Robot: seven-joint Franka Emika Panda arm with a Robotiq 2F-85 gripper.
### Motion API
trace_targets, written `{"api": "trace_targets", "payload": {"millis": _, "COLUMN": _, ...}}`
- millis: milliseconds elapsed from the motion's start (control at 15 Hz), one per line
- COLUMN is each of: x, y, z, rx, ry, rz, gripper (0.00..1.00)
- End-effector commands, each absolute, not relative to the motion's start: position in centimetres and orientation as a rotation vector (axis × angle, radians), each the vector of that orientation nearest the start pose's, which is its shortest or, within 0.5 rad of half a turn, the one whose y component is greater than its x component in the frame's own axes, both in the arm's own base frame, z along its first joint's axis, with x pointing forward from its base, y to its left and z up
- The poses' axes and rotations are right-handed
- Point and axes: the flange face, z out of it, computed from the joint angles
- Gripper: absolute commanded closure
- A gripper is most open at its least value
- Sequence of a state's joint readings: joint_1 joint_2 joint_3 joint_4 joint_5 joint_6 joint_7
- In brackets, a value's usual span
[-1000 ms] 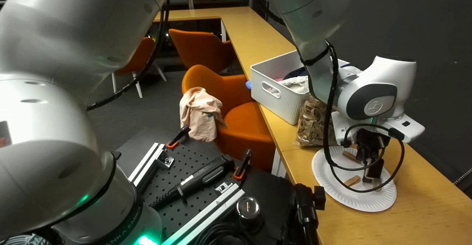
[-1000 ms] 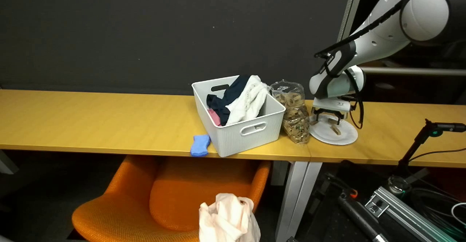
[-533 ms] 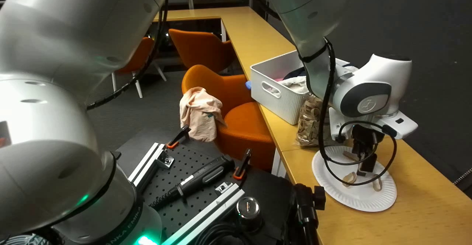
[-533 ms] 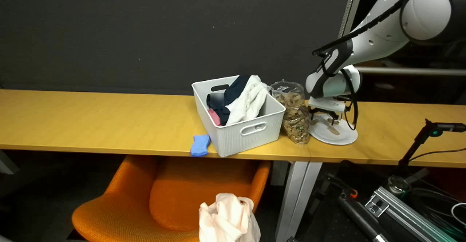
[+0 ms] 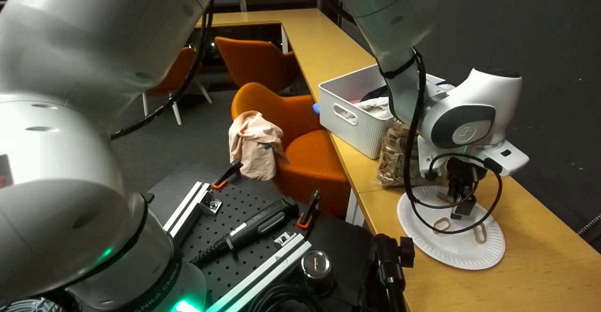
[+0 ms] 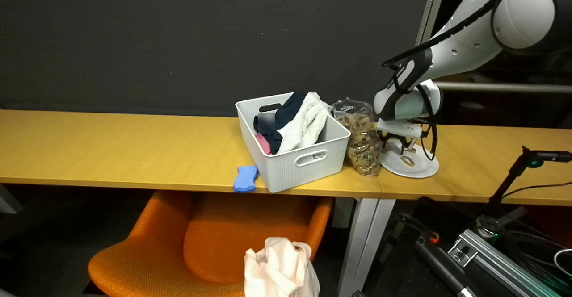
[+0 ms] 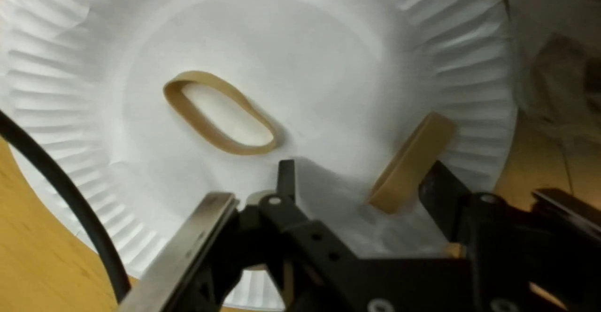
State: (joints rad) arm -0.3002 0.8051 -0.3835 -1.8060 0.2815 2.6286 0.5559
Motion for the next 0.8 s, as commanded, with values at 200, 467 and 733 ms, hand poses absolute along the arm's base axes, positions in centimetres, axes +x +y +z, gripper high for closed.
{"api": "trace_targets", "payload": {"millis": 200, "x": 50.8, "y": -41.2, "z": 14.3, "rx": -2.481, "ry": 2.062, "rz": -0.19, "gripper": 0.85}}
{"api": "trace_targets", "payload": {"millis": 467, "x": 50.6, "y": -41.5, "z": 15.3, "rx": -2.466, "ry": 2.072, "rz": -0.21, "gripper": 1.0}}
{"api": "trace_targets", "payload": {"millis": 733, "x": 49.6, "y": -43.1, "z": 17.0, "rx": -2.464, "ry": 2.096, "rz": -0.233, "gripper": 1.0}}
